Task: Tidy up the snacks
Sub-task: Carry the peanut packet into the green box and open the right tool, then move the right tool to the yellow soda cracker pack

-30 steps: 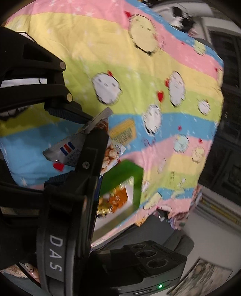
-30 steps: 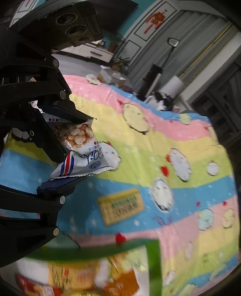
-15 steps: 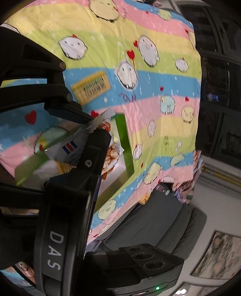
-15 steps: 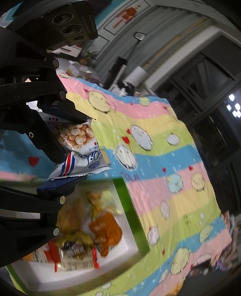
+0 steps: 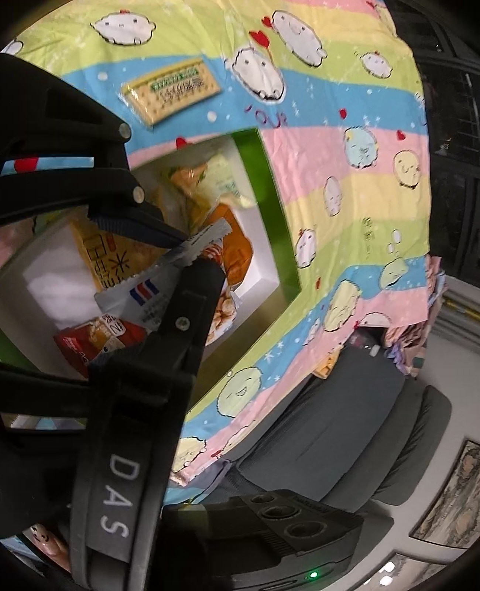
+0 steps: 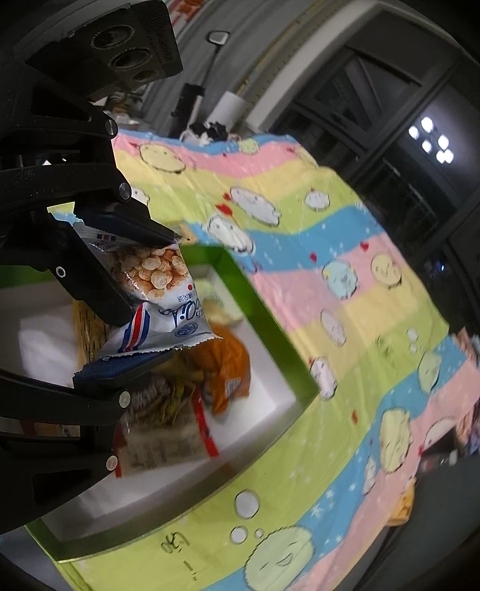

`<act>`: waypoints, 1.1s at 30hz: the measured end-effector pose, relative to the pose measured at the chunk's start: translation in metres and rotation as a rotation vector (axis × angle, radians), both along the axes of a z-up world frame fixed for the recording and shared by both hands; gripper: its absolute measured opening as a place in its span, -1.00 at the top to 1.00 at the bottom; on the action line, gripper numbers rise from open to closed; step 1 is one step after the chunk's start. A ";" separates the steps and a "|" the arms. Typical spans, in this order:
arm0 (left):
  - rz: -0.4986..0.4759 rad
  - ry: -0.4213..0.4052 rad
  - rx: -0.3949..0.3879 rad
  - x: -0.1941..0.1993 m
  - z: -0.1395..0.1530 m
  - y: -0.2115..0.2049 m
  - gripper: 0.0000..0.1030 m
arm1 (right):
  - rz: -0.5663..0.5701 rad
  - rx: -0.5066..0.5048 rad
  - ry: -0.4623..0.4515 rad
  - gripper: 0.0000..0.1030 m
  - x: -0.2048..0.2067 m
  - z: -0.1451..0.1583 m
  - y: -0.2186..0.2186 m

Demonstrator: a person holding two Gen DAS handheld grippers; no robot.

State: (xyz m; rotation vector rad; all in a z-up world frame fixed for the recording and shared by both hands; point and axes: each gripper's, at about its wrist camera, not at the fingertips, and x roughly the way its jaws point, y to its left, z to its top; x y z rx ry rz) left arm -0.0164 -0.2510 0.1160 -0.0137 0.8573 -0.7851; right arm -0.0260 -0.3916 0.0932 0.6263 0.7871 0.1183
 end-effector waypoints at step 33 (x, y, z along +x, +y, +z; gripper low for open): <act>0.212 -0.006 0.024 -0.002 0.009 0.083 -0.71 | -0.062 -0.087 -0.061 -0.49 -0.004 0.016 0.006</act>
